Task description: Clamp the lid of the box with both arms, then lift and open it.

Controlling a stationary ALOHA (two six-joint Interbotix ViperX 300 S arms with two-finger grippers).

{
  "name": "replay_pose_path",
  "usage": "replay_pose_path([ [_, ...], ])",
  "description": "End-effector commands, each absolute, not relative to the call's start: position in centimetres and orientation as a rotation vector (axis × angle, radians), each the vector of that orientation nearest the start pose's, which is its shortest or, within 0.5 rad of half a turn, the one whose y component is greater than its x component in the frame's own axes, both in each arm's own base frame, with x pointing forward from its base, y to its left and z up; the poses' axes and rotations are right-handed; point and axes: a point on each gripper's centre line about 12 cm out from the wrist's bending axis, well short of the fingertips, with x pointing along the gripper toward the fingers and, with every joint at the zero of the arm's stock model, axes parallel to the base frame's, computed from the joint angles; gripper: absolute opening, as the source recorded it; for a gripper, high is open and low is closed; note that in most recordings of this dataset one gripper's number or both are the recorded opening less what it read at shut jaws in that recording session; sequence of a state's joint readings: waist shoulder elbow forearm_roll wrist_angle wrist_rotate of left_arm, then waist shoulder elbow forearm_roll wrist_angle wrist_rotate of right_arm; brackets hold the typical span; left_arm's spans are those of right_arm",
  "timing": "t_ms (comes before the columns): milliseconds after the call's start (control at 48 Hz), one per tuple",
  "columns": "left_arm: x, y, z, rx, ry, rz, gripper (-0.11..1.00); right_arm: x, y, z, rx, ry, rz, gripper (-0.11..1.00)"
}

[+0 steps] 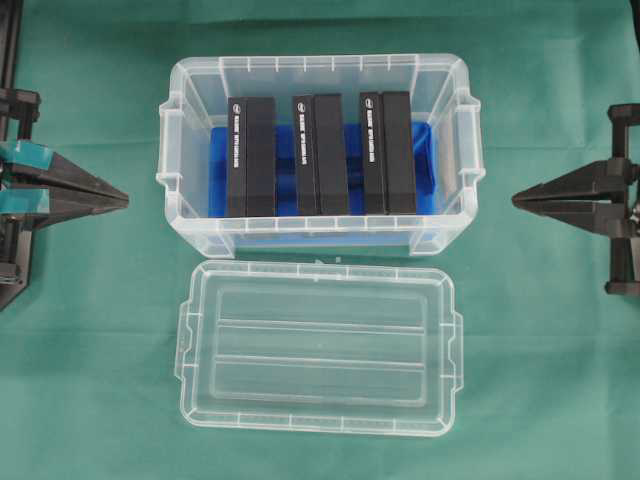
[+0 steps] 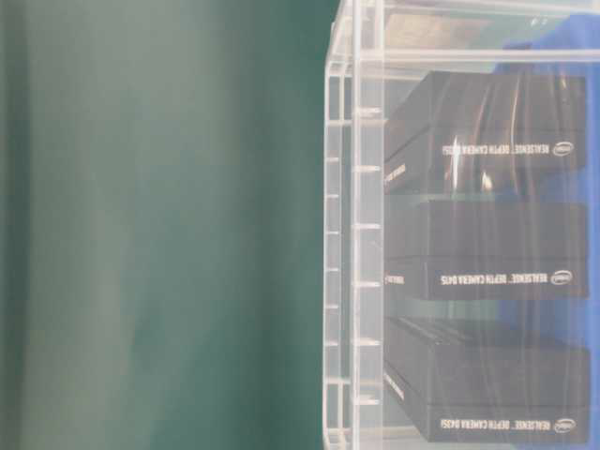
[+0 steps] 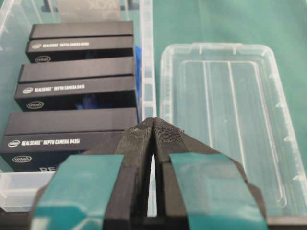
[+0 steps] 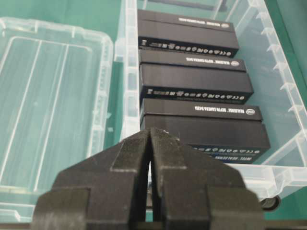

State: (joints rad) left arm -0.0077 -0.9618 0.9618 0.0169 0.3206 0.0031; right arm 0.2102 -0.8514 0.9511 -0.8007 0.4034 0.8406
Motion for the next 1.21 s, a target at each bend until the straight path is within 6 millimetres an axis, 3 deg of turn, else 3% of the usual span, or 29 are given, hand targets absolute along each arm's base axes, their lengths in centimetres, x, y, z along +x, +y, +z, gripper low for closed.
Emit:
replay_pose_path([
  [0, 20.2, 0.0, 31.4, 0.022, 0.308, -0.003, 0.02, 22.1, 1.3, 30.0, -0.017, 0.363, -0.085, 0.01],
  [1187, 20.2, 0.0, 30.3, 0.021, 0.314, -0.003, 0.02, 22.4, 1.4, 29.5, -0.022, 0.381, -0.084, 0.01],
])
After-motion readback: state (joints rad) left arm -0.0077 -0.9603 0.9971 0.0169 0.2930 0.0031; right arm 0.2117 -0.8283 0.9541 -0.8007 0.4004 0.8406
